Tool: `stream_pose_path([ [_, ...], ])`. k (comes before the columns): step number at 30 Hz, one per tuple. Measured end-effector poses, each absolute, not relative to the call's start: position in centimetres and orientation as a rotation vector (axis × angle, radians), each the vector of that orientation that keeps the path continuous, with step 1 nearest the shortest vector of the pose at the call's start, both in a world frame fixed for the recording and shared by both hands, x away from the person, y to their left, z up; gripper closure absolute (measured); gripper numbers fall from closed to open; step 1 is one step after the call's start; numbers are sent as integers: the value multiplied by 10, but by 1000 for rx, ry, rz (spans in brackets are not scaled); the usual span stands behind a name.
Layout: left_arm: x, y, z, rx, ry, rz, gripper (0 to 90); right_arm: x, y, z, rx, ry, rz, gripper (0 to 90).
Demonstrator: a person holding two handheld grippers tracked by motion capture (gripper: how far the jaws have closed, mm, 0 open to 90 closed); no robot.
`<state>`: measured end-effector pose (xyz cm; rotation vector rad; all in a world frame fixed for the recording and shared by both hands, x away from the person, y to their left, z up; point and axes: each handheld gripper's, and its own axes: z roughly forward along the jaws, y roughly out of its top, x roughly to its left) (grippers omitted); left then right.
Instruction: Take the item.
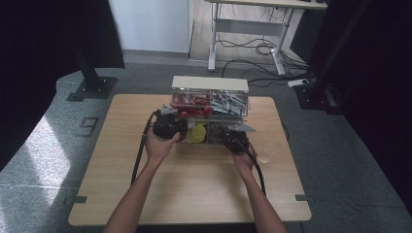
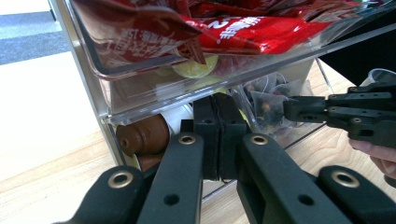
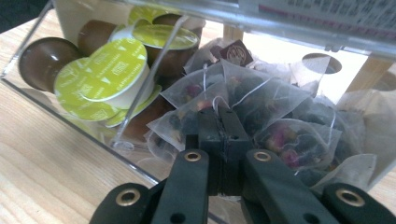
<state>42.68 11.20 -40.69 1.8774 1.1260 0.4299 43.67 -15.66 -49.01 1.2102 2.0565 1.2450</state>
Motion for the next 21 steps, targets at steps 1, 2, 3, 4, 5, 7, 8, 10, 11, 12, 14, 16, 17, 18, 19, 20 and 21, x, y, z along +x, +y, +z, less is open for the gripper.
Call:
stream_pose_path([
  [1, 427, 112, -407, 1876, 1126, 429, 890, 435, -157, -488, 1204, 2056, 1245, 886],
  [2, 427, 112, -407, 1874, 1127, 429, 890, 433, -158, -486, 1201, 2057, 1246, 886],
  [3, 427, 111, -407, 1874, 1126, 430, 890, 430, -159, -484, 1190, 2051, 1251, 886],
  [4, 427, 111, -408, 1872, 1125, 428, 891, 428, -160, -482, 1176, 2044, 1258, 886],
  [5, 427, 110, -408, 1872, 1124, 427, 891, 425, -161, -480, 1166, 2041, 1260, 886],
  [7, 428, 110, -408, 1873, 1123, 427, 891, 421, -164, -476, 1154, 2034, 1268, 887],
  [8, 427, 109, -409, 1873, 1122, 426, 891, 420, -165, -474, 1149, 2034, 1268, 887],
  [10, 427, 109, -409, 1871, 1121, 426, 891, 417, -167, -471, 1147, 2029, 1272, 887],
  [11, 427, 108, -409, 1871, 1120, 426, 891, 417, -169, -470, 1145, 2029, 1275, 887],
  [12, 427, 108, -408, 1871, 1118, 425, 891, 416, -170, -470, 1148, 2024, 1282, 887],
  [14, 427, 108, -408, 1873, 1116, 425, 891, 413, -172, -468, 1142, 2018, 1288, 888],
  [16, 426, 108, -408, 1872, 1117, 426, 891, 411, -173, -467, 1140, 2012, 1295, 888],
  [17, 427, 108, -408, 1870, 1117, 425, 891, 410, -174, -466, 1138, 2010, 1299, 888],
  [18, 427, 108, -408, 1868, 1119, 421, 891, 409, -175, -465, 1136, 2009, 1302, 888],
  [19, 427, 108, -408, 1866, 1119, 418, 891, 408, -175, -465, 1133, 2009, 1304, 887],
  [20, 427, 108, -408, 1867, 1120, 418, 891, 408, -176, -464, 1132, 2009, 1305, 887],
  [21, 427, 108, -408, 1867, 1119, 419, 891, 407, -176, -464, 1132, 2010, 1307, 887],
])
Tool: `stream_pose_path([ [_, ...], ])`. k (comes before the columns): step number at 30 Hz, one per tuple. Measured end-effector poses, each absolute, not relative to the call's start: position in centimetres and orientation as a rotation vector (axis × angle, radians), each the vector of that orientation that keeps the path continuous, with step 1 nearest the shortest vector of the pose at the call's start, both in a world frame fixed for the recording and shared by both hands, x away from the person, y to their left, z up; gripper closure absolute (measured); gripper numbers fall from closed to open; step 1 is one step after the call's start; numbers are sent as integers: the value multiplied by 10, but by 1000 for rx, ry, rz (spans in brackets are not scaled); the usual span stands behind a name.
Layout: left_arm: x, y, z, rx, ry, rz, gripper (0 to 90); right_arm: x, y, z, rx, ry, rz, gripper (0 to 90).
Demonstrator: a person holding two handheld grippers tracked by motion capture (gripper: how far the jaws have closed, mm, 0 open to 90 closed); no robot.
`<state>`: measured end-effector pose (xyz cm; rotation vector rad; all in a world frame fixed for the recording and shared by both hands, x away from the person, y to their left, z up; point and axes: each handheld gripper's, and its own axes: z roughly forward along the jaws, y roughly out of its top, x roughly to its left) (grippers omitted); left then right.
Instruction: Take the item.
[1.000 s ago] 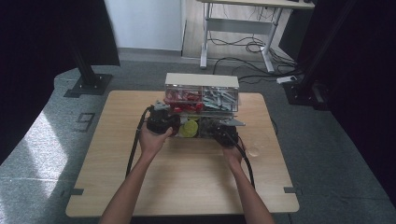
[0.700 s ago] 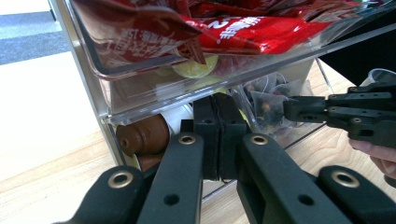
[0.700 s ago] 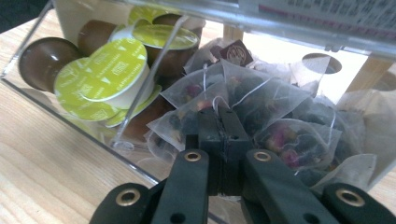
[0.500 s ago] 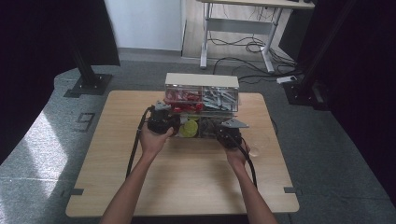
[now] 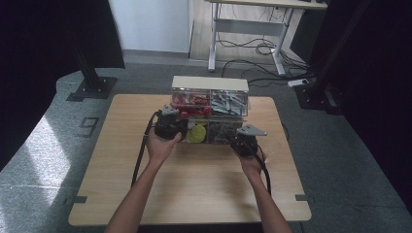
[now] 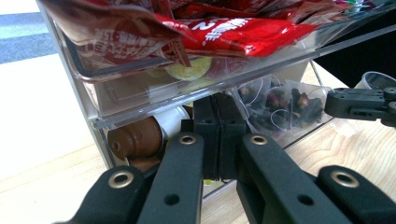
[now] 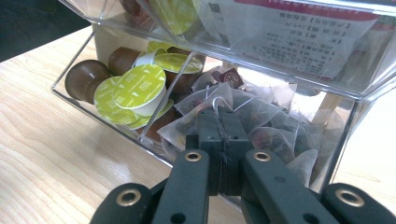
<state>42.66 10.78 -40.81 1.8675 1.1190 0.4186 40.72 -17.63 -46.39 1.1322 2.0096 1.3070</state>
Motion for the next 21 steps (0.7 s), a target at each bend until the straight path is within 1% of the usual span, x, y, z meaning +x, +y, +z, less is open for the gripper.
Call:
stream_pose_path([
  [13, 426, 109, -409, 1870, 1120, 418, 892, 395, -185, -457, 1124, 1993, 1355, 887],
  [21, 426, 110, -410, 1867, 1124, 416, 893, 389, -191, -459, 1130, 1979, 1382, 886],
])
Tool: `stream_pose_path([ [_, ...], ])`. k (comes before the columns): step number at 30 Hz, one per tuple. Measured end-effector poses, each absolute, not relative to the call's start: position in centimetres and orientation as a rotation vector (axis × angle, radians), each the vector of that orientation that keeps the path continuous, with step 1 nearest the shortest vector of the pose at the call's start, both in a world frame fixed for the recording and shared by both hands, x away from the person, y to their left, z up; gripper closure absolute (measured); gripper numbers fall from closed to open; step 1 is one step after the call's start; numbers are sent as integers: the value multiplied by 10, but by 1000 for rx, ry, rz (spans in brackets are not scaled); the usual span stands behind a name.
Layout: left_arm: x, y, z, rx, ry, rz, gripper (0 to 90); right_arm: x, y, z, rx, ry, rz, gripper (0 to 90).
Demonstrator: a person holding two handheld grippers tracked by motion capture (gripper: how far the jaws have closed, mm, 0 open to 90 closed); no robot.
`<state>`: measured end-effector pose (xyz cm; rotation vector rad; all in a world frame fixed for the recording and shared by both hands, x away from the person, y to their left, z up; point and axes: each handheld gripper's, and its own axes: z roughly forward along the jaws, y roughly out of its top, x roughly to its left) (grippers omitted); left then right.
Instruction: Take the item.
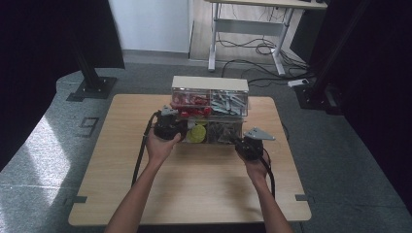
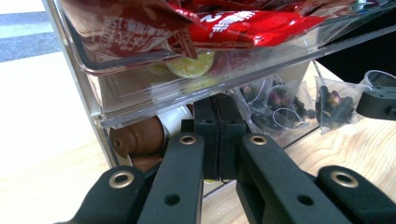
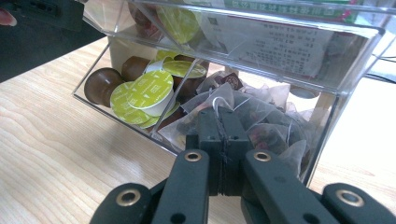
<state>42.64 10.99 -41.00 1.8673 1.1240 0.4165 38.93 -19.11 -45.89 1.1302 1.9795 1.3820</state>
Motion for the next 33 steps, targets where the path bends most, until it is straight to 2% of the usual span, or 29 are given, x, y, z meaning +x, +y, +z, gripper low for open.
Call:
stream_pose_path([
  [14, 426, 107, -409, 1872, 1121, 420, 894, 371, -202, -468, 1138, 1949, 1431, 887],
  [33, 427, 107, -410, 1870, 1124, 420, 892, 366, -211, -468, 1148, 1920, 1454, 886],
])
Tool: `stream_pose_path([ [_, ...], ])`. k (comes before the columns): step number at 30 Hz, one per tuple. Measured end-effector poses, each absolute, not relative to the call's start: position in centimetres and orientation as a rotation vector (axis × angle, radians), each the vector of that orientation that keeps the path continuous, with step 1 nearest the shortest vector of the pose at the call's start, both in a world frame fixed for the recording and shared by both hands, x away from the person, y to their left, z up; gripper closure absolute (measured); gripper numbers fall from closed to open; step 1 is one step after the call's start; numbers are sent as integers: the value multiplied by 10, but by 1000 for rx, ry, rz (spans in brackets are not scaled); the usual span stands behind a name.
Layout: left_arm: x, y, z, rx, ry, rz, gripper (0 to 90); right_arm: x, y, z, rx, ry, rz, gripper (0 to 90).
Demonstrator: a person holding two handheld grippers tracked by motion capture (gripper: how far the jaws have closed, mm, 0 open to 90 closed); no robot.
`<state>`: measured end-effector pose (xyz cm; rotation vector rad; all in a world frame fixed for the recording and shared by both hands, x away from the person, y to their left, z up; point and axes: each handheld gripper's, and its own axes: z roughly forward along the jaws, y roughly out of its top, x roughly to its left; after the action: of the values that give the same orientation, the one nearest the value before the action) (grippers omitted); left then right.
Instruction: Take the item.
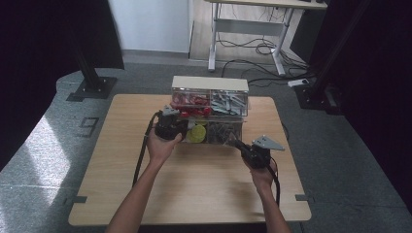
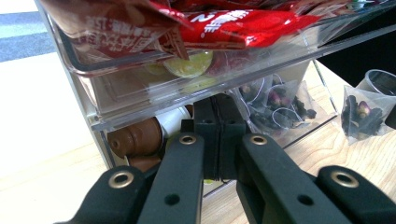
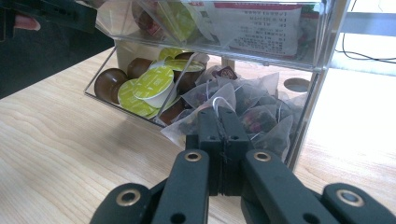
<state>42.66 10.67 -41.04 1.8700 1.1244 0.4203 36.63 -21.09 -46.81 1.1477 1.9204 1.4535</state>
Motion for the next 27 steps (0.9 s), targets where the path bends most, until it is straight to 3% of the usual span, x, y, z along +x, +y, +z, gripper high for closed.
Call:
stream_pose_path([
  [27, 427, 107, -413, 1872, 1128, 413, 893, 367, -231, -470, 1208, 1865, 1462, 886],
])
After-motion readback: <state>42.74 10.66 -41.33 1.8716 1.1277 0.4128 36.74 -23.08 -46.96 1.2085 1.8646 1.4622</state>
